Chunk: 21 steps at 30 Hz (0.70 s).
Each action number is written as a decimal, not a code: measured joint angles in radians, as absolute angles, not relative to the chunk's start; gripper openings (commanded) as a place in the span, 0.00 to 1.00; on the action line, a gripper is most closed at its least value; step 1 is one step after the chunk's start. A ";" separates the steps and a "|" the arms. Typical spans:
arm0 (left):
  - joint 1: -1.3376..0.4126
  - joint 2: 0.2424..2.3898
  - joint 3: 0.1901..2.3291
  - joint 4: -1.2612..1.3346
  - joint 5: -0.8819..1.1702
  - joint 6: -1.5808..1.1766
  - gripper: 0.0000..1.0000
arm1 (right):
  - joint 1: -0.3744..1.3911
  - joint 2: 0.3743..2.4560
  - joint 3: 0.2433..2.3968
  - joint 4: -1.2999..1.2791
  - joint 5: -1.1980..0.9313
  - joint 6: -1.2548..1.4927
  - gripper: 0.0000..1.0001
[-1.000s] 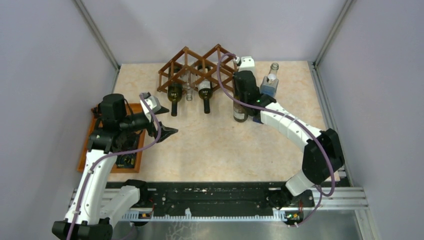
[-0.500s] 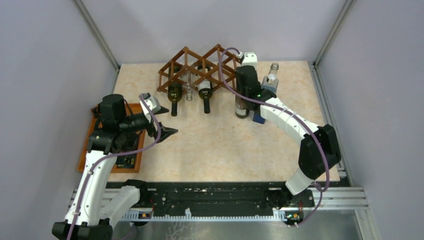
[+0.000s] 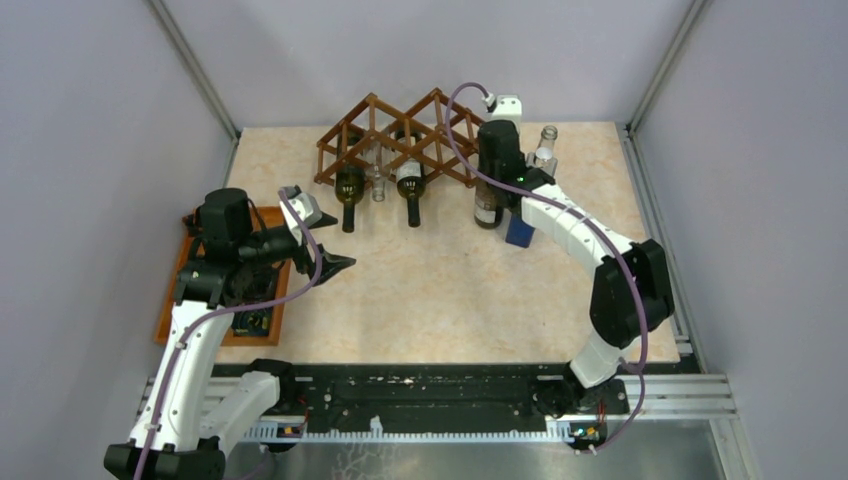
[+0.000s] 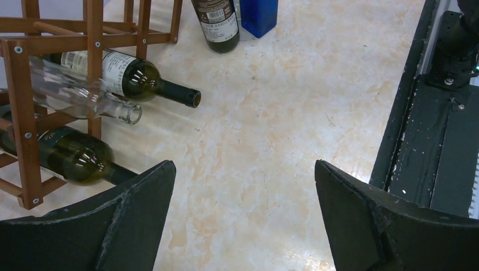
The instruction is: Take the wine bottle off the wine rack
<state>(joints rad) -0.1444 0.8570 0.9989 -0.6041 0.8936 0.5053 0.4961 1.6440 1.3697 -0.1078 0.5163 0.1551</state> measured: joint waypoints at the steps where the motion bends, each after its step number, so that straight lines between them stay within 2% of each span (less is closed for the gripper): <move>1: -0.144 0.857 0.999 -0.604 0.893 0.506 0.99 | 0.496 1.647 1.370 -0.110 0.515 0.157 0.00; 5: -0.144 0.857 0.999 -0.604 0.892 0.509 0.99 | 0.496 1.651 1.371 -0.111 0.511 0.161 0.01; 6: -0.144 0.857 0.999 -0.604 0.892 0.509 0.99 | 0.495 1.651 1.371 -0.111 0.510 0.161 0.07; 10: -0.144 0.858 1.000 -0.604 0.892 0.509 0.99 | 0.495 1.651 1.371 -0.112 0.509 0.161 0.46; 12: -0.144 0.858 1.000 -0.604 0.892 0.509 0.99 | 0.495 1.651 1.371 -0.110 0.508 0.166 0.59; 18: -0.144 0.858 1.003 -0.604 0.891 0.509 0.99 | 0.495 1.639 1.404 -0.107 0.498 0.183 0.81; 21: -0.144 0.859 1.007 -0.604 0.891 0.509 0.99 | 0.495 1.605 1.430 -0.120 0.495 0.194 0.87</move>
